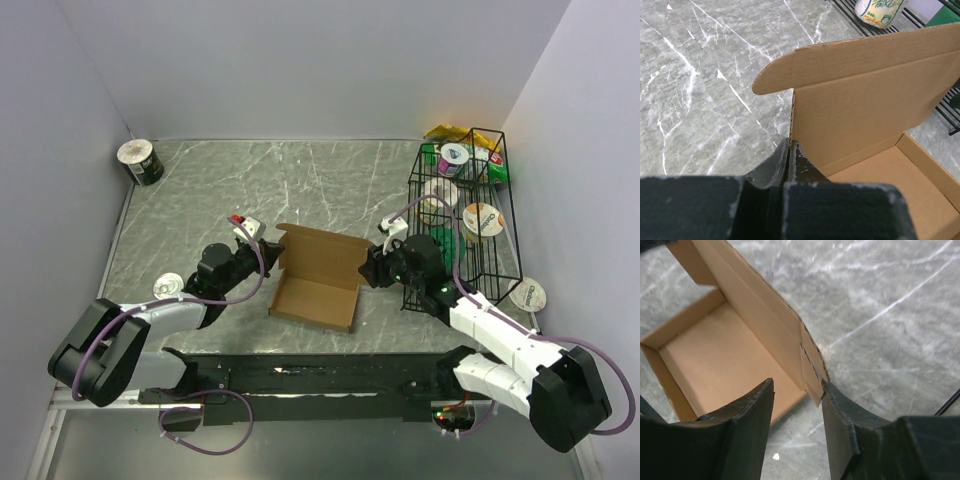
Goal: Fold the paper box
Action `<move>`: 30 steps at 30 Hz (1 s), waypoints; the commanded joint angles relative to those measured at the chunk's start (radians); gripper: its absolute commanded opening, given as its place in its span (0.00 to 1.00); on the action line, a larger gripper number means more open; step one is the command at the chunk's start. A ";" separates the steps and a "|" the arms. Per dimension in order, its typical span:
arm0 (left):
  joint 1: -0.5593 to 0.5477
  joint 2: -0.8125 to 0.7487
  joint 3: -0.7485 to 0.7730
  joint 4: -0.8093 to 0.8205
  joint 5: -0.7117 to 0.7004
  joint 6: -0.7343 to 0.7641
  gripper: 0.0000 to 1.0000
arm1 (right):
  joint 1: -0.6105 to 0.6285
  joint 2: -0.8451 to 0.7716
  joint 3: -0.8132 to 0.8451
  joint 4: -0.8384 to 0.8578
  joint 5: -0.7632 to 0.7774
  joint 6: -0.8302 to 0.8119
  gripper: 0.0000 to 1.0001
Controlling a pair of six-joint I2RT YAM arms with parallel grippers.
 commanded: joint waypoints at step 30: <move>-0.206 -0.017 -0.106 0.187 -0.384 -0.107 0.01 | 0.376 0.120 0.048 0.173 0.753 0.226 0.00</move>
